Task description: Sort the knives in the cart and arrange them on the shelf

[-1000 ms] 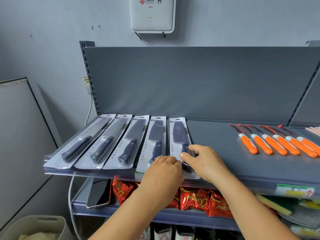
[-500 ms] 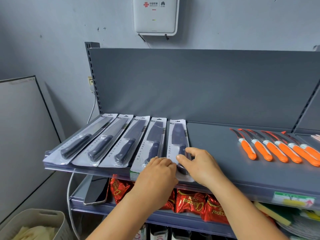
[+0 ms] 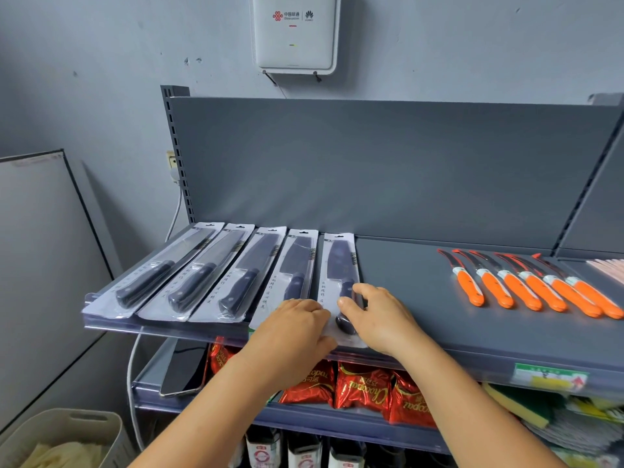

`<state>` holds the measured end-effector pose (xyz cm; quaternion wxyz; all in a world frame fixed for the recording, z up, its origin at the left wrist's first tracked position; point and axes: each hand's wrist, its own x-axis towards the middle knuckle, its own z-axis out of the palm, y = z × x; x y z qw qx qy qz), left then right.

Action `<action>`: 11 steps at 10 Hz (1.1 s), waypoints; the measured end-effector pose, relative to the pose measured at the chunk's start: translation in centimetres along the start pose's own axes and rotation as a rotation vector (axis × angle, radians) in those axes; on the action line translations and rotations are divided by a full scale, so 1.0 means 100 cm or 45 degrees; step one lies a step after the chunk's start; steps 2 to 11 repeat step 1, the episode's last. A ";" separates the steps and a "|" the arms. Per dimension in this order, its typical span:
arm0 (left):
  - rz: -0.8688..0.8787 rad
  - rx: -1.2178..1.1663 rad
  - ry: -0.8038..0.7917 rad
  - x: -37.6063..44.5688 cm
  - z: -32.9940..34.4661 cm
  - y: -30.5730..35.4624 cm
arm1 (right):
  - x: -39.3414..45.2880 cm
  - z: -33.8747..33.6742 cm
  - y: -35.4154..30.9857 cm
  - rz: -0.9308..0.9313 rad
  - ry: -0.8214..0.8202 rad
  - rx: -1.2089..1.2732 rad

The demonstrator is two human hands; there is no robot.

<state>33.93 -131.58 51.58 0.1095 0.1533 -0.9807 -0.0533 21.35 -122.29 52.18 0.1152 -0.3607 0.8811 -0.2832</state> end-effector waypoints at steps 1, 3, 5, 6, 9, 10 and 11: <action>-0.010 -0.064 0.012 -0.001 -0.005 0.000 | -0.001 -0.004 0.000 0.004 0.018 0.007; -0.010 -0.064 0.012 -0.001 -0.005 0.000 | -0.001 -0.004 0.000 0.004 0.018 0.007; -0.010 -0.064 0.012 -0.001 -0.005 0.000 | -0.001 -0.004 0.000 0.004 0.018 0.007; -0.010 -0.064 0.012 -0.001 -0.005 0.000 | -0.001 -0.004 0.000 0.004 0.018 0.007; -0.010 -0.064 0.012 -0.001 -0.005 0.000 | -0.001 -0.004 0.000 0.004 0.018 0.007; -0.010 -0.064 0.012 -0.001 -0.005 0.000 | -0.001 -0.004 0.000 0.004 0.018 0.007; -0.010 -0.064 0.012 -0.001 -0.005 0.000 | -0.001 -0.004 0.000 0.004 0.018 0.007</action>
